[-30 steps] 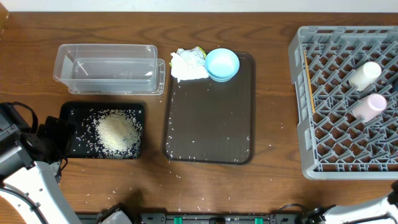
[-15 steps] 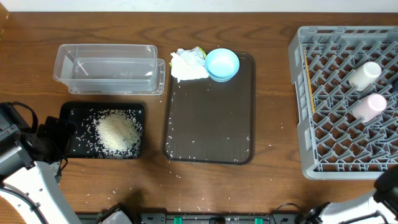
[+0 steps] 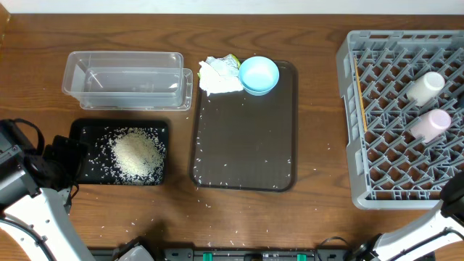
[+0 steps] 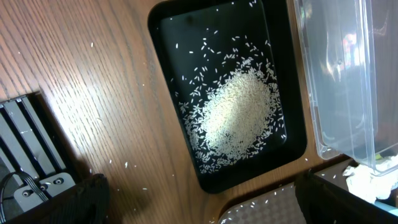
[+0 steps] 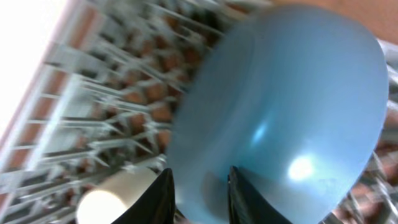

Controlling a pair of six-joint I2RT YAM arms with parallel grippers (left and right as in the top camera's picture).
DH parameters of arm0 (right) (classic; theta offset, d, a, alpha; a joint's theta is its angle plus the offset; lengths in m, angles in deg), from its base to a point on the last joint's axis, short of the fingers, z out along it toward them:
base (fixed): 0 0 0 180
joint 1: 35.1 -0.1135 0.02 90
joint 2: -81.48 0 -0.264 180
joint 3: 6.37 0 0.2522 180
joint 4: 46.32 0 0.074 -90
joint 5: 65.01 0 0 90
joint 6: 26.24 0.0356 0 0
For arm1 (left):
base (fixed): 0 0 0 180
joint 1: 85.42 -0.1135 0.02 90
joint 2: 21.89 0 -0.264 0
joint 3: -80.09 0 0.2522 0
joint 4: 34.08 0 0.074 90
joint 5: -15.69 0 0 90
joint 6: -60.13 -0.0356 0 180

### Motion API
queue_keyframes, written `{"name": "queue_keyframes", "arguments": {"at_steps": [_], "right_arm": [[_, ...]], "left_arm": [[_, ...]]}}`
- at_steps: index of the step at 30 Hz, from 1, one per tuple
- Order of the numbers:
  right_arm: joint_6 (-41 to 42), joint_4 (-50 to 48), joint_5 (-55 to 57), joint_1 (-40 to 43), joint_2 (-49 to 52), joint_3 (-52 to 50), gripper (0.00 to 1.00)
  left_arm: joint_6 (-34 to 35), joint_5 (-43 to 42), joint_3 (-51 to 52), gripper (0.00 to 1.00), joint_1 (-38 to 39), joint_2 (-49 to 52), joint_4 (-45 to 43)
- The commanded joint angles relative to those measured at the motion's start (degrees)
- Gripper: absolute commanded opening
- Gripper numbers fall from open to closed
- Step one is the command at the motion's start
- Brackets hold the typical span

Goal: Sort waste into correct bins and load items into the dishwasher rack

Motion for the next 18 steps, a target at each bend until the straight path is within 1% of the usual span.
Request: {"name": "queue_keyframes", "arguments": {"at_steps": [1,6,10,12,14,16,17,18], "right_arm": [[5.7,3.1,3.9,1.8,-0.5,0.2,0.23],[11.5,8.8,3.8,3.7,-1.5,0.2,0.15],[11.8,9.5,0.2,4.0,-4.9,0.2,0.18],[11.8,9.2,-4.6,4.0,-7.2,0.2,0.23],[11.7,8.5,-11.6,3.9,-9.7,0.2,0.29],[10.1,7.8,-20.9,3.9,-11.9,0.2,0.34],[7.9,6.6,-27.6,3.7,-13.0,0.2,0.36],[6.0,5.8,-32.7,3.3,-13.7,0.2,0.44]], "left_arm": [[0.3,0.7,-0.4,0.98,-0.3,0.1,0.3],[0.3,0.7,-0.4,0.98,-0.3,0.1,0.3],[0.3,0.7,-0.4,0.98,-0.3,0.1,0.3],[0.3,0.7,-0.4,0.98,-0.3,0.1,0.3],[0.3,0.7,-0.4,0.98,-0.3,0.1,0.3],[0.3,0.7,-0.4,0.98,-0.3,0.1,0.3],[0.3,0.7,-0.4,0.98,-0.3,0.1,0.3],[0.3,0.7,-0.4,0.98,-0.3,0.1,0.3]]}}
